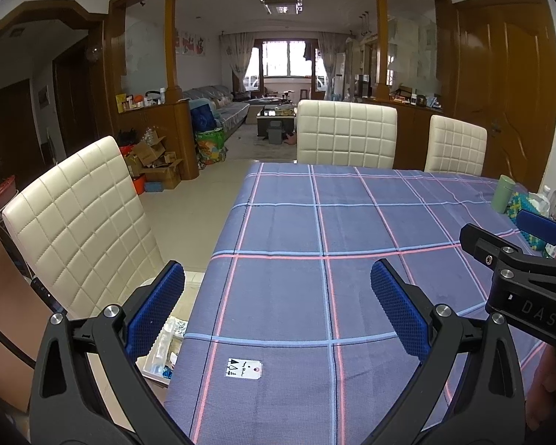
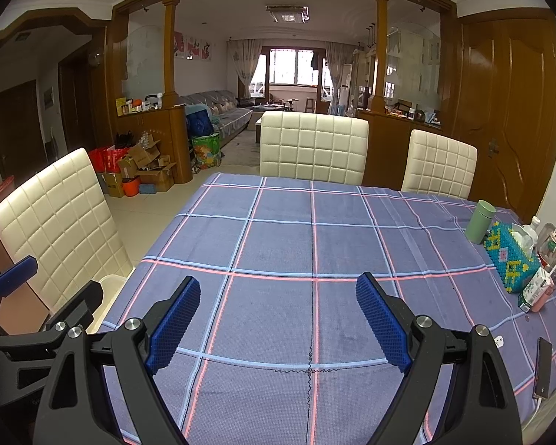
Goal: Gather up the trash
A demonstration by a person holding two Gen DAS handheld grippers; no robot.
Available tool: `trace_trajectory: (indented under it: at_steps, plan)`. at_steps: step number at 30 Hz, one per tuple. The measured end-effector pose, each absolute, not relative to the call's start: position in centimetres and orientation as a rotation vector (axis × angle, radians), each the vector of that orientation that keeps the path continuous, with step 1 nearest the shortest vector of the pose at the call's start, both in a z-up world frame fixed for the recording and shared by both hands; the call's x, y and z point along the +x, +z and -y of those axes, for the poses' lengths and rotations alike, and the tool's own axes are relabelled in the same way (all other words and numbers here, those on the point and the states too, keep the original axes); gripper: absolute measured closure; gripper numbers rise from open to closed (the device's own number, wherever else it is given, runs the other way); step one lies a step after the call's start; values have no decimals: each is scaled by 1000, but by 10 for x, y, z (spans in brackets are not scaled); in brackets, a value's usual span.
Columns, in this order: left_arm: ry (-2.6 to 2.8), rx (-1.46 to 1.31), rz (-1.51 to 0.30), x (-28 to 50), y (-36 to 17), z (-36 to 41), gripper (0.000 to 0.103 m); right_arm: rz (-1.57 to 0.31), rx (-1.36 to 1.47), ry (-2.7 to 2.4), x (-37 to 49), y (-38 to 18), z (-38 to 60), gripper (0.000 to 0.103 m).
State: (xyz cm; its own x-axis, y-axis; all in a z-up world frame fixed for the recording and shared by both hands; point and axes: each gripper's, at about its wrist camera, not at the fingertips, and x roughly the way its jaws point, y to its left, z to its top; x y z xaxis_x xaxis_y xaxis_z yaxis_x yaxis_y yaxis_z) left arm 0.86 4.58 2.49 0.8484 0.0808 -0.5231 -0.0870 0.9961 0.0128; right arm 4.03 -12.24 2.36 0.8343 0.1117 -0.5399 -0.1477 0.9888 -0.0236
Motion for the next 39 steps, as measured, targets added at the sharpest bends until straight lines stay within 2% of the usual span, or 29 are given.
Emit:
trace_trajectory:
  at_steps: [39]
  plan:
    - [99, -11, -564, 9, 23, -42, 4, -571, -61, 131, 39, 23, 126, 19]
